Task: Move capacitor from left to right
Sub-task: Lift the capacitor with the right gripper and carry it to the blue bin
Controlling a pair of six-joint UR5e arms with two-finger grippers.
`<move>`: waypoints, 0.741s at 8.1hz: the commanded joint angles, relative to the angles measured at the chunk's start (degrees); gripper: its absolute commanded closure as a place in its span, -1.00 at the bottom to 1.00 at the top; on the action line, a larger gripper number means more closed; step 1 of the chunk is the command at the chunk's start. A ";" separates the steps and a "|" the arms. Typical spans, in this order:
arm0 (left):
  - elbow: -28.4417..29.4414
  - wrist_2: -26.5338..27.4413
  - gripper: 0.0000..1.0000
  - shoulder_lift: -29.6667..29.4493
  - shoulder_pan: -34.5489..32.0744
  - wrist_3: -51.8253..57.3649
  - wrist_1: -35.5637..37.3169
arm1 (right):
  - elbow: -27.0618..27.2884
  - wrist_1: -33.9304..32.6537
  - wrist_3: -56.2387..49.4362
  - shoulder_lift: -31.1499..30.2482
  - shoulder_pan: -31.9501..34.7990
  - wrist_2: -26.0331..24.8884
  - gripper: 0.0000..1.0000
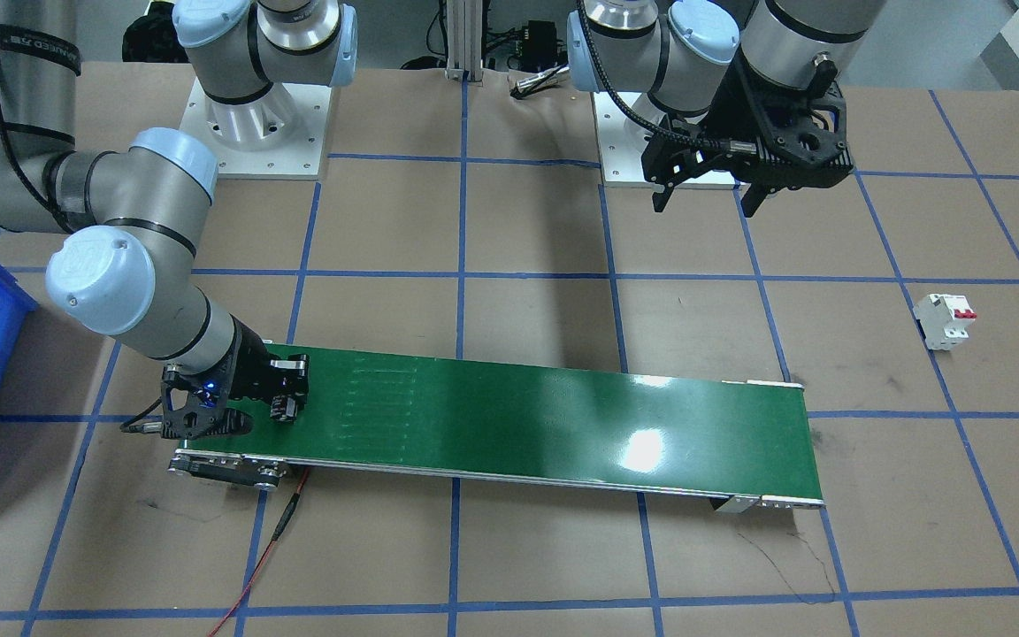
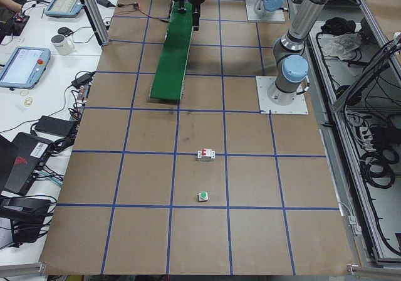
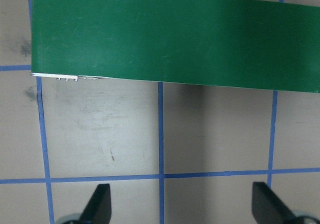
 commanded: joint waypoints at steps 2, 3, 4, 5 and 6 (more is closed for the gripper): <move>-0.01 0.00 -1.00 0.00 0.00 0.00 0.08 | -10.28 10.94 -7.28 -1.99 -2.53 -8.26 1.00; -0.01 0.00 -1.00 0.00 0.00 0.00 0.08 | -10.58 11.14 -15.06 -3.05 -6.72 -11.40 1.00; -0.01 0.00 -1.00 0.00 0.00 0.00 0.08 | -10.58 10.80 -27.23 -3.84 -12.25 -12.65 1.00; -0.01 -0.08 -1.00 0.00 0.00 0.00 0.08 | -10.93 10.10 -38.75 -4.11 -18.22 -13.36 1.00; -0.01 -0.08 -1.00 0.00 0.00 0.00 0.08 | -11.63 9.39 -46.53 -4.20 -23.41 -14.06 1.00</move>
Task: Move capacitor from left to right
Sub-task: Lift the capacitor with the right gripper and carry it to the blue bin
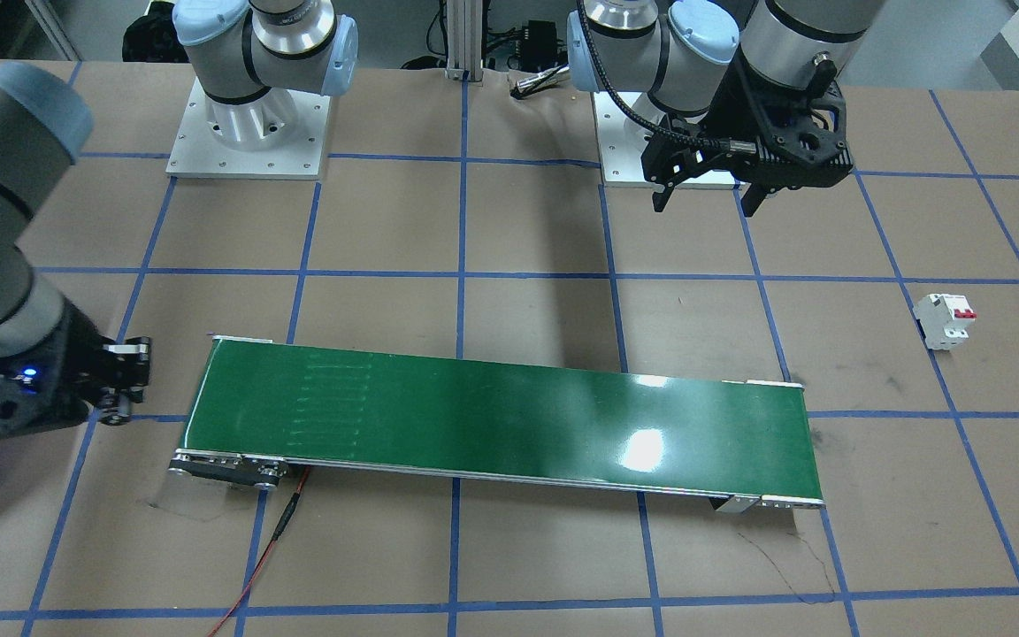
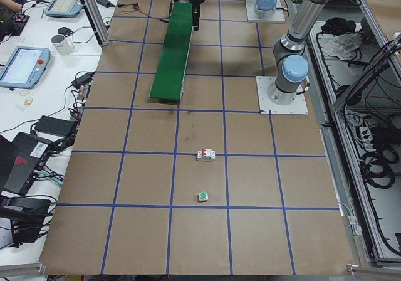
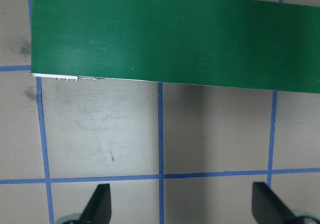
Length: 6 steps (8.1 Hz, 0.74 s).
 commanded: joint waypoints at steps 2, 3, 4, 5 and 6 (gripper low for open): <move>0.00 -0.05 -1.00 0.00 0.00 0.00 0.00 | -0.86 -6.88 -32.38 0.35 -17.51 -4.06 1.00; 0.00 -0.05 -1.00 0.00 0.09 0.00 0.00 | 0.01 -7.50 -35.92 1.30 -21.12 -3.71 1.00; 0.00 -0.05 -1.00 0.00 0.00 0.00 0.00 | 0.63 -10.29 -39.61 4.36 -23.33 -3.27 1.00; 0.00 0.04 -1.00 0.00 0.09 0.00 0.00 | 2.11 -13.97 -40.95 7.09 -24.39 -3.09 1.00; 0.00 0.04 -1.00 0.00 0.09 0.00 0.00 | 4.04 -17.58 -41.31 8.77 -24.58 -3.00 1.00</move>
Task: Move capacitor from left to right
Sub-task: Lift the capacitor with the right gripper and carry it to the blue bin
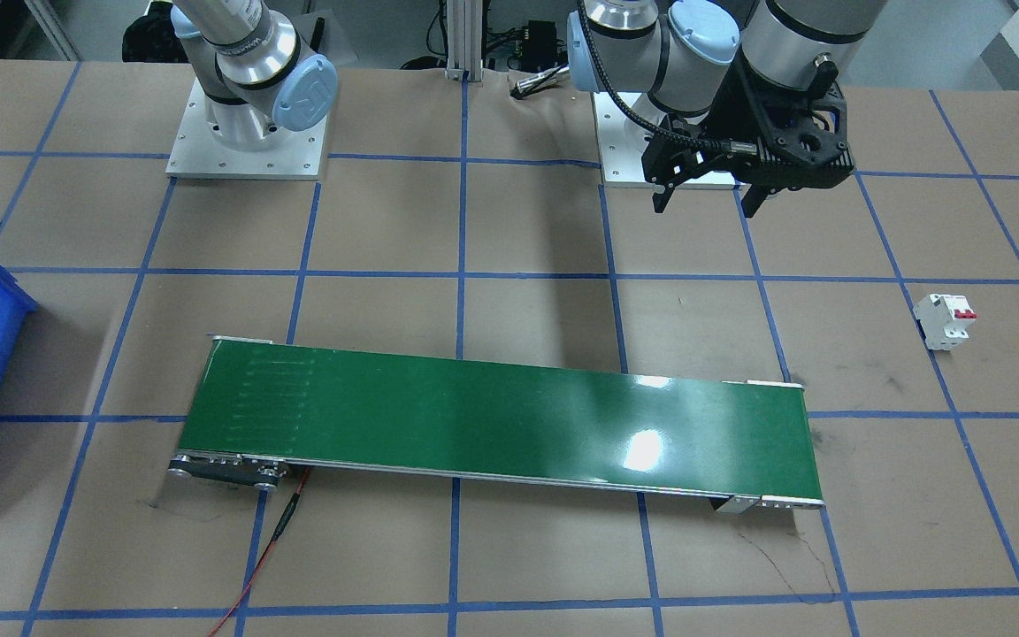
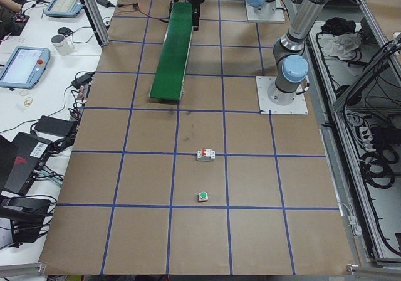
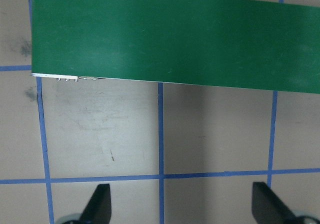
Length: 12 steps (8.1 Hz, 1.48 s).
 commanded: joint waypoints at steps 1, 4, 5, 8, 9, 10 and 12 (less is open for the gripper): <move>0.00 -0.04 -1.00 0.00 -0.05 0.00 0.00 | 3.80 -7.91 -2.63 5.24 -2.18 0.02 1.00; 0.00 -0.04 -1.00 0.00 -0.05 0.00 0.00 | 3.90 -8.63 -5.17 5.26 -2.54 0.19 -0.99; 0.00 -0.04 -1.00 0.00 0.03 0.00 0.00 | 3.90 -7.67 -5.27 3.69 -2.54 0.10 -1.00; 0.00 -0.04 -1.00 0.00 -0.05 0.00 0.00 | 3.72 3.00 -4.13 -9.12 0.08 6.07 -1.00; 0.00 0.05 -1.00 0.00 -0.05 0.00 0.00 | 3.03 7.85 0.40 -12.73 3.14 6.08 -1.00; 0.00 0.05 -1.00 0.00 -0.05 0.00 0.00 | 2.93 11.38 6.62 -15.20 7.52 6.08 -1.00; 0.00 0.05 -1.00 0.00 -0.05 0.00 0.00 | 2.84 17.54 22.32 -19.86 17.97 7.83 -1.00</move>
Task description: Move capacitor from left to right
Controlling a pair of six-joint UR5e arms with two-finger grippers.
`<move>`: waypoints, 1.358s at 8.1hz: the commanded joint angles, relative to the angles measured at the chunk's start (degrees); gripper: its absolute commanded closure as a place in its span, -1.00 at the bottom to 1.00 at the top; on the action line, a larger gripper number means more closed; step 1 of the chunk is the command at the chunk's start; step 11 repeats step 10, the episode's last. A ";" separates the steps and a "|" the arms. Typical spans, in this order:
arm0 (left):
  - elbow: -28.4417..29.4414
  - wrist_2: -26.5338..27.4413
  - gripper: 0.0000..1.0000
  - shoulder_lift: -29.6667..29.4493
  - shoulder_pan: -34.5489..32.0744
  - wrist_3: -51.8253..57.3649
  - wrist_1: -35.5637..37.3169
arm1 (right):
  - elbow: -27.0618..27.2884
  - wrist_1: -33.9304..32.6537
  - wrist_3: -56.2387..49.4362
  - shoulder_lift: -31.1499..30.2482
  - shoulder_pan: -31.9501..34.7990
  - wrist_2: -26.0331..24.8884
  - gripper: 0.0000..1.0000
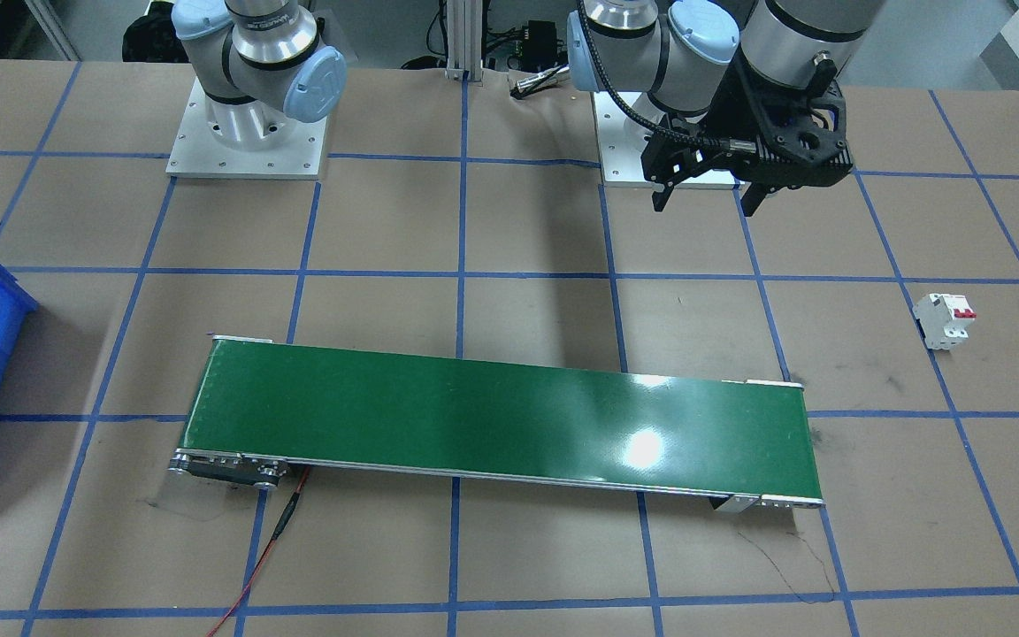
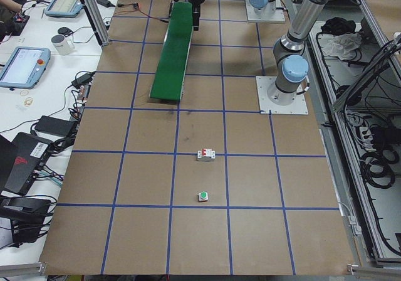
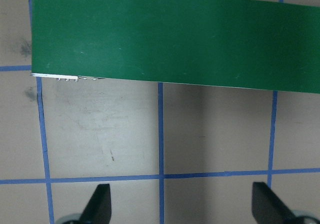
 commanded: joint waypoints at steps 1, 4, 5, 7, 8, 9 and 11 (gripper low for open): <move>0.00 0.01 -1.00 0.00 0.00 0.00 0.00 | -0.65 9.60 25.54 -5.51 16.05 1.59 -1.00; 0.00 0.01 -1.00 0.00 0.00 0.00 0.00 | -3.56 12.63 44.40 -5.79 31.73 -0.24 -1.00; 0.00 0.01 -1.00 0.00 0.00 0.00 0.00 | -3.56 13.06 48.81 -5.79 33.50 0.01 -1.00; 0.00 0.01 -1.00 0.00 0.00 0.00 0.00 | -3.56 12.72 53.51 -5.17 34.92 -0.07 -1.00; 0.00 0.01 -1.00 0.00 0.00 0.00 0.00 | -3.56 12.45 53.52 -5.08 34.92 0.02 -1.00; 0.00 0.01 -1.00 0.00 0.00 0.00 0.00 | -3.56 12.54 53.52 -5.08 34.84 -0.07 -1.00; 0.00 0.01 -1.00 0.00 0.00 0.00 0.00 | -3.65 12.54 53.43 -5.17 34.84 -0.16 -1.00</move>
